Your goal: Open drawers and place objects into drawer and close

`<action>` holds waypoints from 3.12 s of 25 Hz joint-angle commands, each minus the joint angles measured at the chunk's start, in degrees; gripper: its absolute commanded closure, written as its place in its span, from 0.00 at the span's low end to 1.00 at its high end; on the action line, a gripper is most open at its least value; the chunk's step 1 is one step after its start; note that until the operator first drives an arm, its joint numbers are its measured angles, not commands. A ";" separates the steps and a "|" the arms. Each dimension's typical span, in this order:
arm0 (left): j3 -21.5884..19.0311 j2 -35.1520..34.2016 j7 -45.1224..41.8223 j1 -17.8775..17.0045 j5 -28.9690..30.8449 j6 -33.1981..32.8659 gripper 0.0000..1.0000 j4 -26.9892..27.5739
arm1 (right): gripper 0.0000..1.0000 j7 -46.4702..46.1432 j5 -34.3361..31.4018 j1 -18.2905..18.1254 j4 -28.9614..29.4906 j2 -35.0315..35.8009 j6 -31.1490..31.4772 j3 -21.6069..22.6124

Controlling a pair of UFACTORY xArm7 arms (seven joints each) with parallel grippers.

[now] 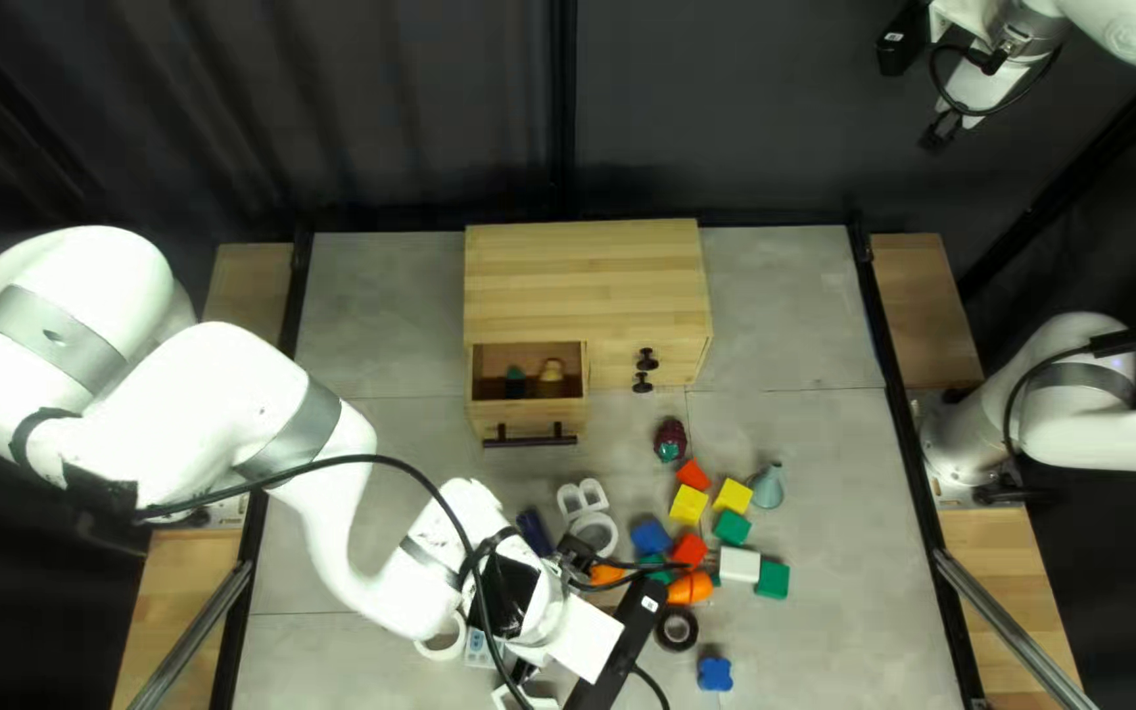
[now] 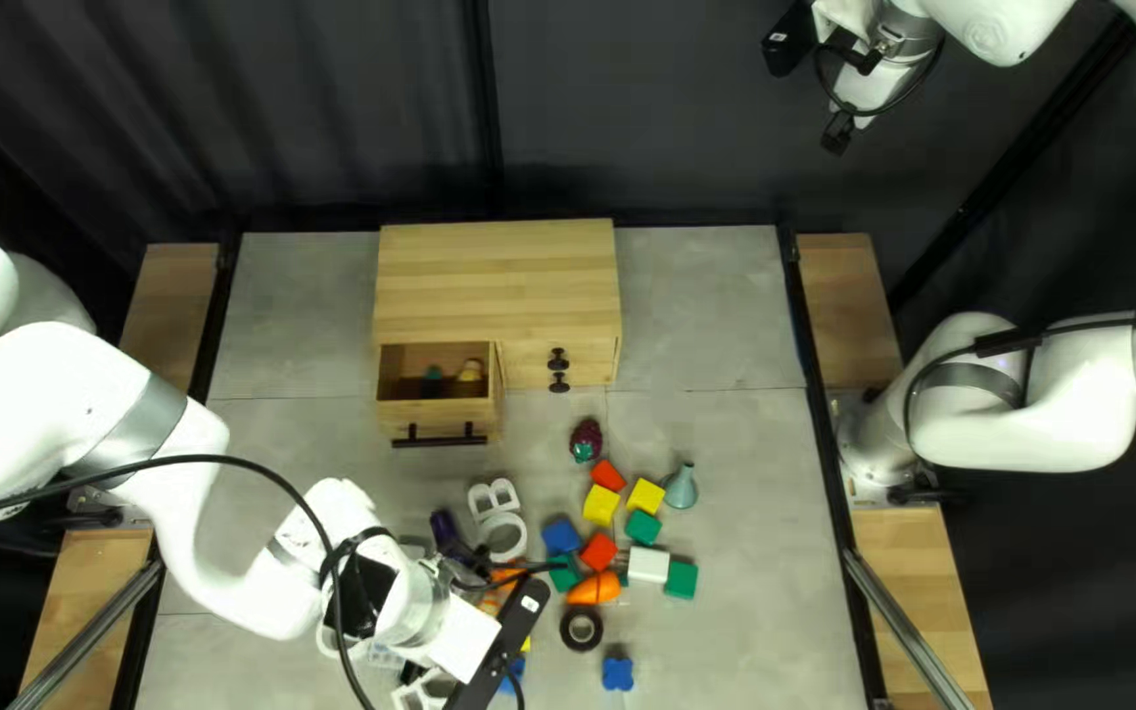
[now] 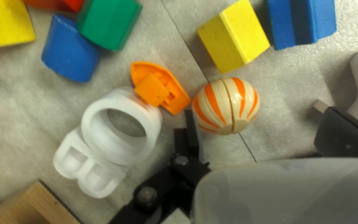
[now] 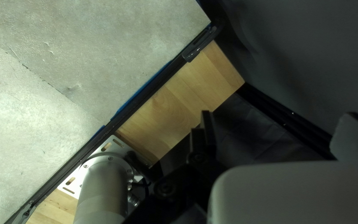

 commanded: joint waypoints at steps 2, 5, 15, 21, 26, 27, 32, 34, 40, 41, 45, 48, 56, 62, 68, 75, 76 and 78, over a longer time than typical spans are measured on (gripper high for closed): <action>0.48 -0.96 1.11 -0.67 3.53 -3.09 0.00 -2.78 | 0.00 0.00 0.00 0.00 0.00 0.00 0.00 0.00; 0.75 -1.62 1.47 -0.91 5.25 -4.90 0.00 -4.49 | 0.00 0.00 0.00 0.00 0.00 0.00 0.00 0.00; 2.29 -0.87 1.94 -1.28 9.51 -8.50 0.00 -6.57 | 0.00 0.00 0.00 0.00 0.00 0.00 0.00 0.00; 1.82 2.86 4.31 -0.12 8.23 -7.02 0.00 -2.56 | 0.00 0.00 0.00 0.00 0.00 0.00 0.00 0.00; 1.25 5.35 6.11 0.89 6.90 -5.83 0.00 0.41 | 0.00 0.00 0.00 0.00 0.00 0.00 0.00 0.00; 1.12 5.62 6.26 0.93 6.67 -5.50 0.00 0.89 | 0.00 0.00 0.00 0.00 0.00 0.00 0.00 0.00; 0.73 6.04 6.64 1.12 6.02 -4.80 0.00 1.63 | 0.00 0.00 0.00 0.00 0.00 0.00 0.00 0.00; 0.57 6.05 6.80 1.24 5.74 -4.55 0.00 1.70 | 0.00 0.00 0.00 0.00 0.00 0.00 0.00 0.00; 0.81 4.89 5.82 0.92 6.02 -4.95 0.97 0.13 | 0.00 0.00 0.00 0.00 0.00 0.00 0.00 0.00; 0.83 4.66 5.48 0.65 6.19 -4.93 1.00 0.01 | 0.00 0.00 0.00 0.00 0.00 0.00 0.00 0.00; 0.55 3.48 4.27 -0.74 6.43 -2.62 1.00 0.67 | 0.00 0.00 0.00 0.00 0.00 0.00 0.00 0.00; 0.50 2.83 3.44 -1.49 6.60 -1.17 1.00 0.86 | 0.00 0.00 0.00 0.00 0.00 0.00 0.00 0.00; 0.21 -1.87 3.67 -1.94 5.49 7.25 1.00 2.48 | 0.00 0.00 0.00 0.00 0.00 0.00 0.00 0.00; 2.62 -11.52 4.95 1.04 3.07 16.11 1.00 0.72 | 0.00 0.00 0.00 0.00 0.00 0.00 0.00 0.00; 5.83 -21.91 5.20 4.08 1.50 23.66 1.00 -1.88 | 0.00 0.00 0.00 0.00 0.00 0.00 0.00 0.00; 9.28 -26.15 4.81 7.37 0.43 27.86 1.00 -2.61 | 0.00 0.00 0.00 0.00 0.00 0.00 0.00 0.00; 9.72 -26.45 4.28 7.83 0.60 27.33 1.00 -3.46 | 0.00 0.00 0.00 0.00 0.00 0.00 0.00 0.00; 10.51 -26.57 3.15 8.69 1.05 26.04 1.00 -4.91 | 0.00 0.00 0.00 0.00 0.00 0.00 0.00 0.00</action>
